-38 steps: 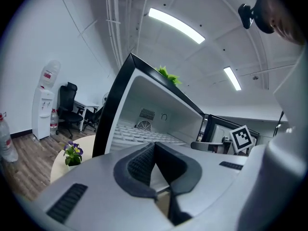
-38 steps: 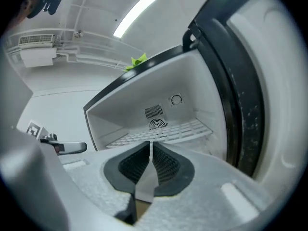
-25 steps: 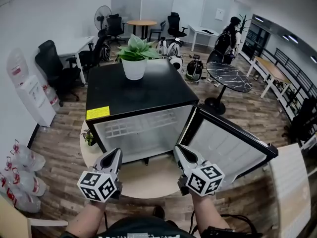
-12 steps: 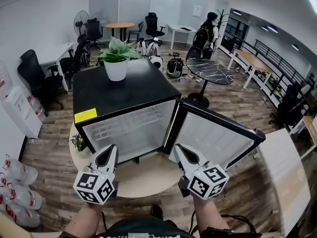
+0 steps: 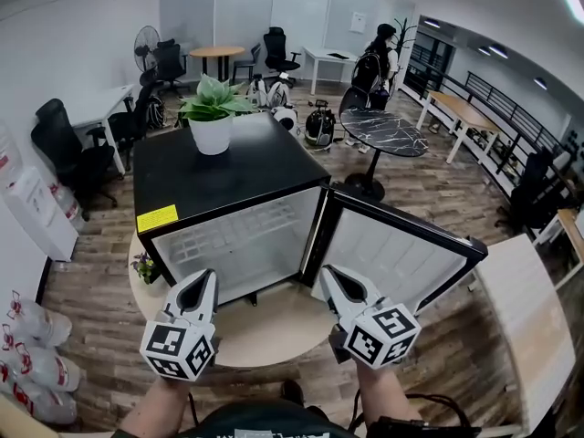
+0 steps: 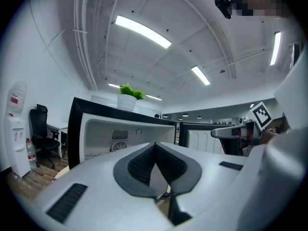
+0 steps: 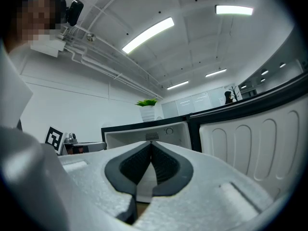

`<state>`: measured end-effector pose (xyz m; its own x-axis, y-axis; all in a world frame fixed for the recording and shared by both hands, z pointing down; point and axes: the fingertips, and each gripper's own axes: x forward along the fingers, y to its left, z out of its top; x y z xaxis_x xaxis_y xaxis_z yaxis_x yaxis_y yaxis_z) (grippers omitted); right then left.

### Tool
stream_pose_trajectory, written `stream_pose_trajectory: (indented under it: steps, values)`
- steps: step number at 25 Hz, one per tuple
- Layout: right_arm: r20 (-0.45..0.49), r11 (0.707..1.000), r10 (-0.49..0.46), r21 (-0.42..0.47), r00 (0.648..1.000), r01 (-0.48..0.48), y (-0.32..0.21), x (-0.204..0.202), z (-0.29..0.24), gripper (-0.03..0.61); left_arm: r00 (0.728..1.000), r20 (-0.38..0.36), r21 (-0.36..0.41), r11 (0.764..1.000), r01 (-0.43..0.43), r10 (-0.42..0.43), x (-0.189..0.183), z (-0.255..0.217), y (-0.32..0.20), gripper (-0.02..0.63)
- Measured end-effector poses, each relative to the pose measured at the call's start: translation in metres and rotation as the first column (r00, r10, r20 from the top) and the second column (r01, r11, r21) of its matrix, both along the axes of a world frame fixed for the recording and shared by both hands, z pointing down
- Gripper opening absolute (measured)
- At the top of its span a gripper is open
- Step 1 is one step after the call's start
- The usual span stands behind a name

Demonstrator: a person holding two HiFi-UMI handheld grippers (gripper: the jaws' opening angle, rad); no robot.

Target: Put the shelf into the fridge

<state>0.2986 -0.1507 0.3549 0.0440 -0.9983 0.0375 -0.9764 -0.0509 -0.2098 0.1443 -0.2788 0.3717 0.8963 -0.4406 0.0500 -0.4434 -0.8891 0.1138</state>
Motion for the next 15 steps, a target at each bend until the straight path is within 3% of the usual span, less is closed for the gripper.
stream_pose_trajectory:
  steps: [15]
  values:
    - [-0.016,1.000,-0.001,-0.032,1.000,0.001,-0.0005,0.0007,0.0042,0.006,0.999,-0.050,-0.011,1.000,0.012,-0.013,-0.0081,-0.0050,0.0020,0.003]
